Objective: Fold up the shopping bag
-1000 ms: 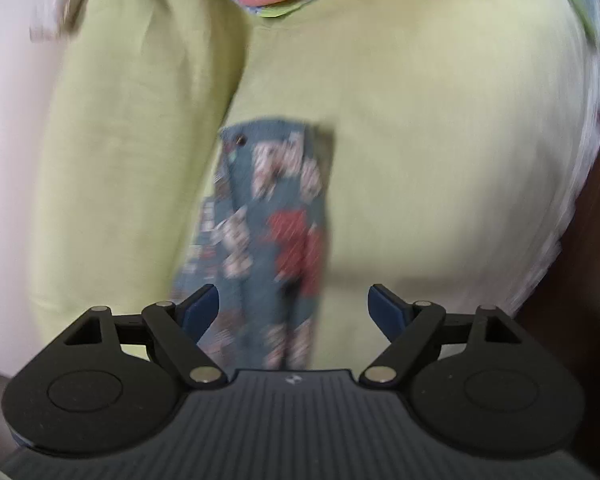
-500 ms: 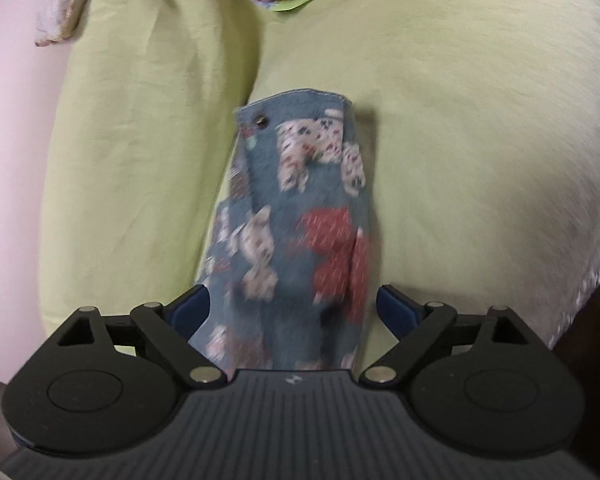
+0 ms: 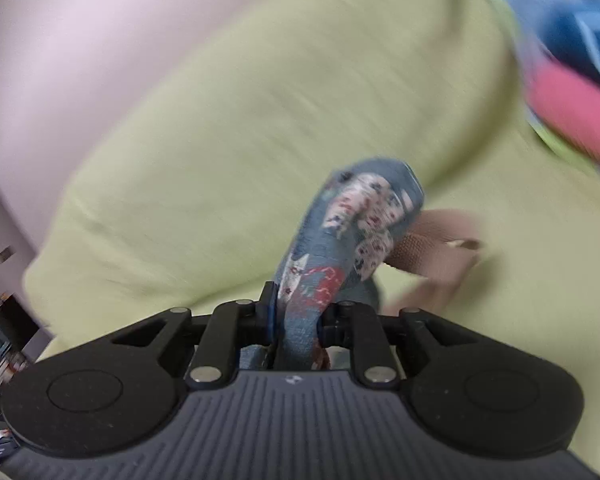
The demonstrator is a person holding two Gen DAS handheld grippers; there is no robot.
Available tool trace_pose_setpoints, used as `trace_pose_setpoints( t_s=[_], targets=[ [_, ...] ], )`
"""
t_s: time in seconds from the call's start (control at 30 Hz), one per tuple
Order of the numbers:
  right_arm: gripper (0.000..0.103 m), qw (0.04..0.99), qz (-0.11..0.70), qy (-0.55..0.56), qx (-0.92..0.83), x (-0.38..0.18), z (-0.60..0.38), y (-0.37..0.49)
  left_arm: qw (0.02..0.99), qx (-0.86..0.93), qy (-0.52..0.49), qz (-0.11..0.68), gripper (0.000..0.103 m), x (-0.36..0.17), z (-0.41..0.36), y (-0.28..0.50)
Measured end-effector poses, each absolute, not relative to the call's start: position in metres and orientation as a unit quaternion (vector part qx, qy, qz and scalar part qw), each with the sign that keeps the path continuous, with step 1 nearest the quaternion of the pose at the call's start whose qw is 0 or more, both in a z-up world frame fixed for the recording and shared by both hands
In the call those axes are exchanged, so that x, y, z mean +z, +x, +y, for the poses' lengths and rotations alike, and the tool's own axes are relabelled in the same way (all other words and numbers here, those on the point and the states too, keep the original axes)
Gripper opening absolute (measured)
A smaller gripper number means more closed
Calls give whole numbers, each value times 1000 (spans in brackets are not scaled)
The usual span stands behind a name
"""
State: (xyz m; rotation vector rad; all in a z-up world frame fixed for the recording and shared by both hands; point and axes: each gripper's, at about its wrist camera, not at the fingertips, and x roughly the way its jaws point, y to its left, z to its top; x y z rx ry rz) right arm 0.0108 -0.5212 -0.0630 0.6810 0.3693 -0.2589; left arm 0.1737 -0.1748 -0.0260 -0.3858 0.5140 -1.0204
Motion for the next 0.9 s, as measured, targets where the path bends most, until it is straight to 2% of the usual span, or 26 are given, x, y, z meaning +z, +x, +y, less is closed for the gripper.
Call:
trace_pose_setpoints(
  t_s=[0.07, 0.1, 0.17, 0.2, 0.23, 0.27, 0.33, 0.37, 0.43, 0.5, 0.6, 0.7, 0.73, 0.77, 0.87, 0.9],
  targets=[
    [16, 925, 189, 309, -117, -47, -526, 21, 847, -460, -192, 185, 21, -13, -161, 157],
    [15, 928, 194, 298, -113, -40, -528, 27, 851, -451, -190, 189, 21, -12, -159, 155],
    [19, 934, 204, 275, -104, -24, -532, 37, 852, -435, -158, 246, 22, -21, -169, 159],
    [23, 931, 217, 272, -110, -22, -536, 42, 853, -422, -124, 281, 27, -30, -177, 161],
    [37, 914, 250, 286, -142, -36, -541, 44, 853, -404, -92, 316, 24, -41, -183, 164],
    [45, 897, 276, 301, -168, -49, -546, 44, 853, -385, -65, 348, 22, -51, -187, 167],
    [52, 880, 286, 334, -180, -78, -545, 27, 849, -358, -56, 385, 21, -64, -181, 173],
    [66, 873, 283, 356, -177, -92, -541, 12, 847, -351, -63, 395, 21, -67, -176, 176],
    [74, 857, 269, 400, -181, -119, -529, -21, 840, -348, -83, 407, 23, -67, -167, 183],
    [74, 836, 251, 456, -173, -145, -511, -56, 832, -353, -101, 415, 24, -65, -166, 190],
    [75, 800, 214, 540, -151, -171, -486, -89, 811, -370, -152, 426, 38, -68, -158, 195],
    [75, 787, 192, 566, -154, -188, -470, -95, 797, -388, -188, 422, 38, -67, -163, 193],
    [70, 789, 187, 564, -157, -188, -467, -94, 795, -395, -188, 420, 38, -67, -172, 192],
    [53, 791, 189, 560, -159, -187, -465, -91, 793, -401, -185, 419, 38, -67, -181, 192],
    [39, 797, 208, 537, -183, -181, -461, -85, 796, -405, -153, 424, 36, -67, -202, 197],
    [37, 800, 212, 528, -191, -178, -460, -86, 799, -400, -140, 426, 35, -67, -203, 198]
  ],
)
